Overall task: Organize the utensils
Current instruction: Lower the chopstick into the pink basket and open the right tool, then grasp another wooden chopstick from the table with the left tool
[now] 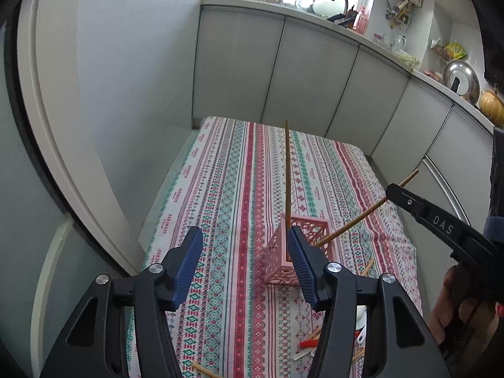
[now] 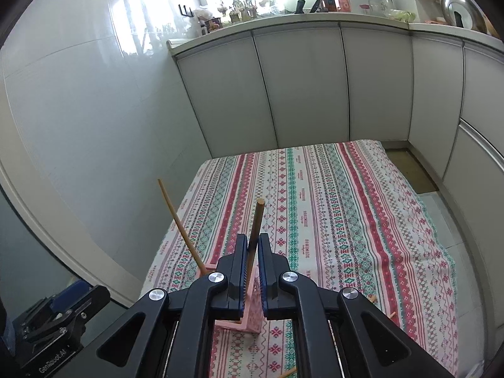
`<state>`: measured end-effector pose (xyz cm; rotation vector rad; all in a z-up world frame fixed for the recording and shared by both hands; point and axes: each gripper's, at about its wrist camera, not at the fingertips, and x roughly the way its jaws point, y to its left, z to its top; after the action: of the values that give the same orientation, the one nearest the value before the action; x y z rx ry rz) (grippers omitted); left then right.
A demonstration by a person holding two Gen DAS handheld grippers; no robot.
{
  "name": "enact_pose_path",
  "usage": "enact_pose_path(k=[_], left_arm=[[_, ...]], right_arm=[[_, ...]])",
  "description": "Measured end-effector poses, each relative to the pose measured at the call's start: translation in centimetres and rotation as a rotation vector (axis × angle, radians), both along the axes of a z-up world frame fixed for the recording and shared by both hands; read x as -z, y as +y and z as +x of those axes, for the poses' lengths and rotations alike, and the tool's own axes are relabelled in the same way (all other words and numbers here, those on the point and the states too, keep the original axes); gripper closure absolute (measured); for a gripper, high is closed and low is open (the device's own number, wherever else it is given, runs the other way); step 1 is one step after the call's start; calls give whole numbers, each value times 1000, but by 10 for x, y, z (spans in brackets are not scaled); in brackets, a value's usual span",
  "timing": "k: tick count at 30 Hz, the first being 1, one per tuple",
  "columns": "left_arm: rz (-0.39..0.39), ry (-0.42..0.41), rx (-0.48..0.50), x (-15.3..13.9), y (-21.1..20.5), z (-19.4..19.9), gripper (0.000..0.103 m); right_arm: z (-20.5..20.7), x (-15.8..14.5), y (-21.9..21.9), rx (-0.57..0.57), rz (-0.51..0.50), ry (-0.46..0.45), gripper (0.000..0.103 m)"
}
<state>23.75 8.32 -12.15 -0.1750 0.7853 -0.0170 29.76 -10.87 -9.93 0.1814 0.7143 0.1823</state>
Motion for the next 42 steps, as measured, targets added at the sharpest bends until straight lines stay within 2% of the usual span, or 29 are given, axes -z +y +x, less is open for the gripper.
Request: enact_pose_path(k=[2,8,9,10,13,17,21,26,29,34,36,39,42], left_arm=[[8,45,28,5,-3,0,31],[18,197,84,23,-10,-3,30],[10,234,87,28,-9,-5,30],[2,262,87,31,-8,-5,30],[-34,346,82,45,-3,-13,30],[-46,464,42,72,9,-27,30],[-50,550,-1,99,24,-42,31],[-104,618,-63,122,42,-55,31],[-153,648,-92,133,47,-59,32],[-196,645,-137,144,50,-62,48],[-224,653,-143,149,50,-59,60],[-267,679,-154,159,50,-56,70],[-255,683,-180,164,46,-53,76]], right_arm=[[0,-1,-5,-8,25,18,92],[-13,-11,-24,-18,61,52,68],[-17,-13,-29,-18,65,55,52],[-22,-16,-35,-17,74,55,42],[-37,-25,-49,-22,71,59,41],[-53,-20,-68,-10,52,124,35],[-65,4,-79,-13,21,235,32],[-74,55,-78,-73,8,474,30],[-83,73,-75,-91,-32,536,30],[-93,92,-80,-94,-34,598,29],[-95,96,-85,-83,-29,612,29],[-99,99,-94,-55,-38,618,28],[-100,100,-105,-35,-32,623,28]])
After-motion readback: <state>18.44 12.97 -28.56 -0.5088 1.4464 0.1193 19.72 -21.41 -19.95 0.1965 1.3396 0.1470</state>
